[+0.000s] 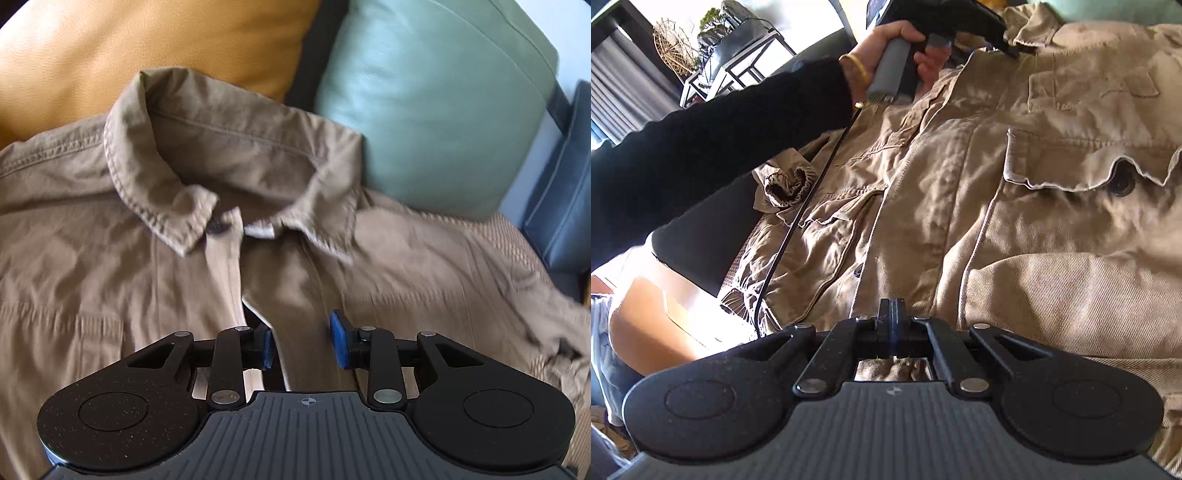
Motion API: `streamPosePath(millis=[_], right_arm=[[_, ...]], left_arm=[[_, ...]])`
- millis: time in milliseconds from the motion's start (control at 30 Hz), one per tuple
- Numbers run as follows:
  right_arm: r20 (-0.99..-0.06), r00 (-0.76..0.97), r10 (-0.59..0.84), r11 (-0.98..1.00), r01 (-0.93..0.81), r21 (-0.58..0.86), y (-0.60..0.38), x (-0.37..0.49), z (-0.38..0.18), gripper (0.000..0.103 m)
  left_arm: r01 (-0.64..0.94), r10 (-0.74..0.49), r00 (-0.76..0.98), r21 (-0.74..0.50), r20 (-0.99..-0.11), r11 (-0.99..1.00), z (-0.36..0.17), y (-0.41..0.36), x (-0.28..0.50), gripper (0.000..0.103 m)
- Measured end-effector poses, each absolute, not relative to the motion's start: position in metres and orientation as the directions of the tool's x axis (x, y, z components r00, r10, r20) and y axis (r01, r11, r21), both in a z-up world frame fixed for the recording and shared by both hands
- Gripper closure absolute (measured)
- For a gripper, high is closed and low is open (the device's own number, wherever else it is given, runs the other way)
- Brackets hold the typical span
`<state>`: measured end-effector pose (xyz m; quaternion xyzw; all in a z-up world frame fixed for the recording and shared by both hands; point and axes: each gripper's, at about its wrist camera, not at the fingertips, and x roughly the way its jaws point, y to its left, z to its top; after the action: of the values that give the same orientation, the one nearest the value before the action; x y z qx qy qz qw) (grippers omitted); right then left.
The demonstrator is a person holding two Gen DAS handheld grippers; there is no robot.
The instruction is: Fold clothes
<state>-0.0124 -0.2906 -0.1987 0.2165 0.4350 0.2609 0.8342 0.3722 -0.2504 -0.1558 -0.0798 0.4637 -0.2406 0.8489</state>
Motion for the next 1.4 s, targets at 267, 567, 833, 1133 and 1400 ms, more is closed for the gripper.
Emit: streamPosePath(millis=[267, 567, 833, 1133, 1400], right_arm=[[-0.601, 0.464, 0.651, 0.748, -0.252, 0.615, -0.295, -0.008, -0.203, 0.103], [-0.604, 0.444, 0.662, 0.74, -0.257, 0.622, -0.298, -0.004, -0.203, 0.103], [-0.598, 0.442, 0.669, 0.73, -0.242, 0.639, -0.304, -0.005, -0.201, 0.102], [-0.622, 0.567, 0.54, 0.829, -0.23, 0.509, -0.342, -0.035, -0.161, 0.06], [-0.666, 0.713, 0.218, 0.947, 0.01, 0.322, -0.41, -0.083, -0.139, 0.049]], left_arm=[[0.34, -0.466, 0.52, -0.328, -0.715, 0.882, -0.147, -0.253, 0.405, 0.103], [0.367, -0.38, 0.633, -0.171, -0.674, 0.914, -0.149, -0.242, 0.39, 0.103], [0.335, -0.341, 0.629, -0.153, -0.698, 0.93, -0.176, -0.235, 0.389, 0.103], [0.499, -0.357, 0.637, 0.012, -0.684, 0.867, -0.097, -0.225, 0.303, 0.072], [0.72, -0.561, 0.375, -0.15, -0.738, 0.678, -0.086, -0.24, 0.104, 0.06]])
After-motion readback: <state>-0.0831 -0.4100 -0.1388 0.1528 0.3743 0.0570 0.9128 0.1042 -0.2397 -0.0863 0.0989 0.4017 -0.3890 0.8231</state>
